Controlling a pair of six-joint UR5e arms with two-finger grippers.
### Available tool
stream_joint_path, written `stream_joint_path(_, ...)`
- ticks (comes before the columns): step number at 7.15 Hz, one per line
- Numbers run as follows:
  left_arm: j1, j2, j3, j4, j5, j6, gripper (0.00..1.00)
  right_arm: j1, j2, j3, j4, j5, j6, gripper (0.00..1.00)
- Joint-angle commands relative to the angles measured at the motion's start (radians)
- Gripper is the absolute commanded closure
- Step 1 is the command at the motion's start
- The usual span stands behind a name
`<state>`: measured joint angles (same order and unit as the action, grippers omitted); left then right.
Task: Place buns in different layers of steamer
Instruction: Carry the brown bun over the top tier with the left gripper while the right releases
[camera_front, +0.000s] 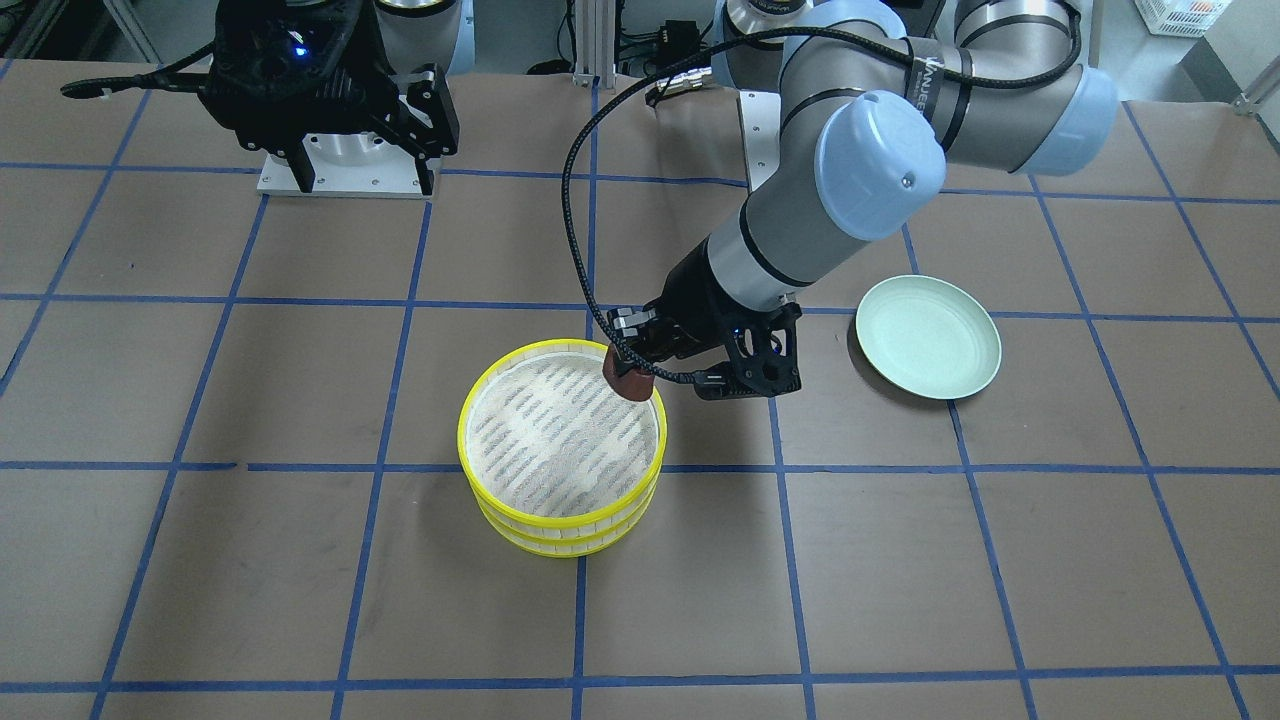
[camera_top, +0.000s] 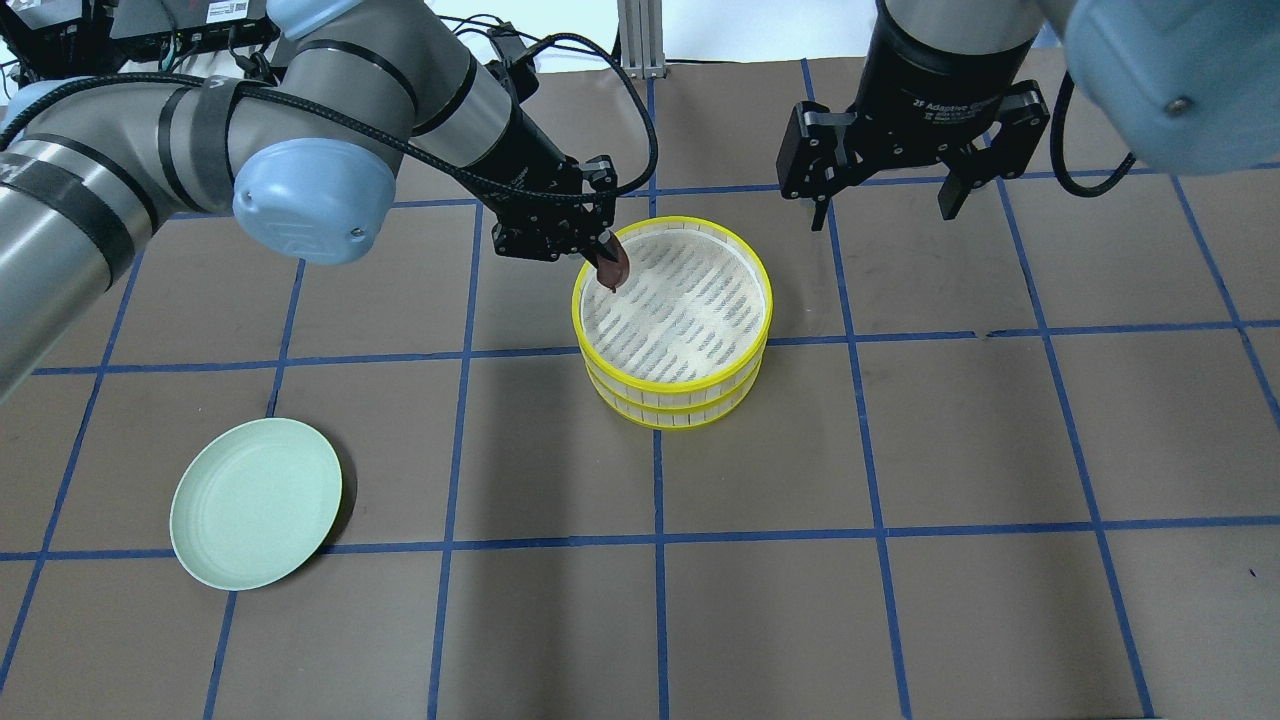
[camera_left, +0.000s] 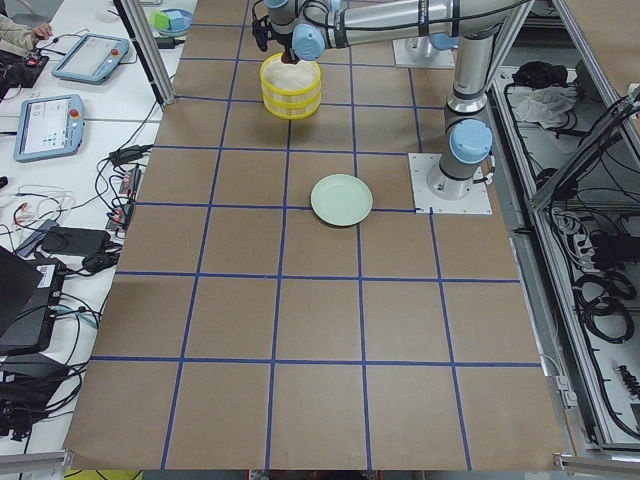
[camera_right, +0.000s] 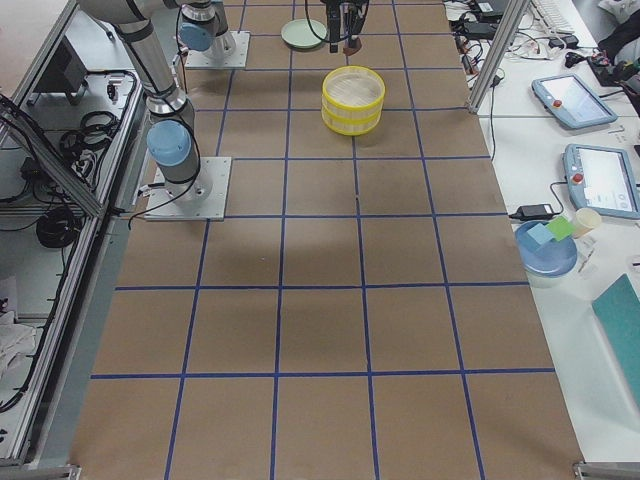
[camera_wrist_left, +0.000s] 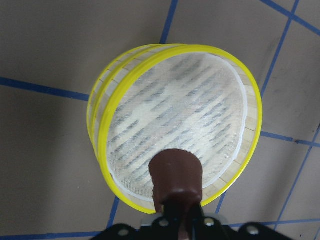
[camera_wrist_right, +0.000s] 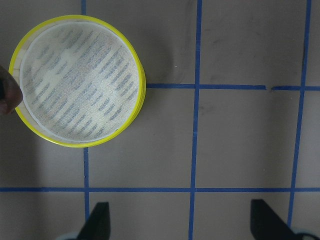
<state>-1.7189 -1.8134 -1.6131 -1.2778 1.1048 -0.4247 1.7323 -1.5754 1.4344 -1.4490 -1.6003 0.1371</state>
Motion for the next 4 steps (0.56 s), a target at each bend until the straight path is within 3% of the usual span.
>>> stream_joint_path(1, -0.014, -0.035, -0.002, 0.049, -0.005, -0.002, 0.44, -0.007, 0.003, -0.006, 0.005, 0.009, -0.001, 0.00)
stream_joint_path(2, -0.024, -0.053, -0.005, 0.108, -0.005, -0.021, 0.11, -0.007, 0.002, -0.005, 0.009, 0.008, -0.002, 0.00)
stream_joint_path(3, -0.047, -0.056, -0.004, 0.118, -0.003, -0.064, 0.00, -0.007, 0.002, -0.005, 0.010, 0.003, -0.007, 0.00)
stream_joint_path(4, -0.051, -0.056, -0.004, 0.121, -0.002, -0.075, 0.00, -0.007, 0.003, -0.005, 0.007, -0.001, -0.027, 0.00)
